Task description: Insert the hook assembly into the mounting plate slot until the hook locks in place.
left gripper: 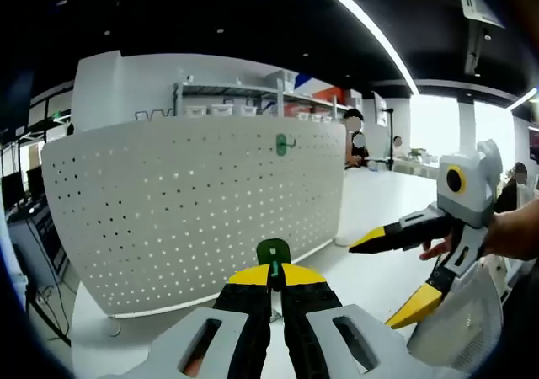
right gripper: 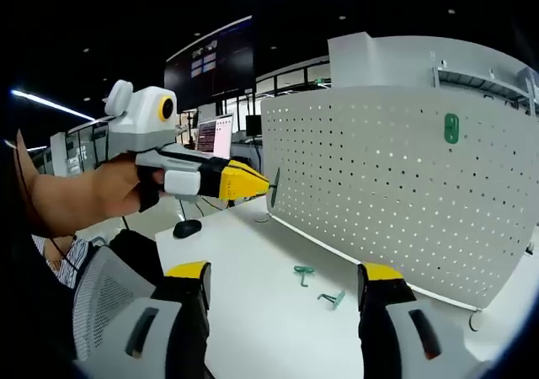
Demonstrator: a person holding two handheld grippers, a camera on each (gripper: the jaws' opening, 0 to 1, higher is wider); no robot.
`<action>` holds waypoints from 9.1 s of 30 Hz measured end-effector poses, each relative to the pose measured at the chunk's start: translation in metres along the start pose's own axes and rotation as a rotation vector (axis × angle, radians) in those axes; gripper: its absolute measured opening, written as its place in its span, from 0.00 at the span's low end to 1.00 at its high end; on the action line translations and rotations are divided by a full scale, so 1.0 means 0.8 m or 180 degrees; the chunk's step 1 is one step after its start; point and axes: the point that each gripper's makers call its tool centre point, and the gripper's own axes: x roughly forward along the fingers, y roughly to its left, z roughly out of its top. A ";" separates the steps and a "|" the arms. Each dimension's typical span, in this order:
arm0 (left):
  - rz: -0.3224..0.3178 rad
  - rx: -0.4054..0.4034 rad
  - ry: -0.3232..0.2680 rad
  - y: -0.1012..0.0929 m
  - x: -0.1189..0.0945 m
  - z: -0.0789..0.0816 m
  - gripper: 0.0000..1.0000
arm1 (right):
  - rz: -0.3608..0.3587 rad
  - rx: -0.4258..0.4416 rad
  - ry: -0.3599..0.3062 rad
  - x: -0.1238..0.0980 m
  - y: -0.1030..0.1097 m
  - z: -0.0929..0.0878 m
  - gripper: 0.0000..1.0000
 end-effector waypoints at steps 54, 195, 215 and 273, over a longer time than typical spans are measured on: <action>0.1017 0.0150 -0.0477 0.130 0.135 0.136 0.03 | -0.0125 0.0182 -0.0161 -0.001 -0.057 -0.001 0.74; 0.1195 0.0326 -0.0254 0.097 -0.024 -0.037 0.26 | -0.0075 0.0227 0.0404 0.047 -0.060 -0.072 0.69; 0.1071 0.0239 -0.0193 0.057 -0.055 -0.073 0.27 | -0.0126 0.0159 0.0820 0.105 -0.084 -0.138 0.56; 0.0517 0.0161 0.0033 0.022 -0.039 -0.103 0.52 | -0.0367 0.0016 0.1065 0.165 -0.139 -0.210 0.09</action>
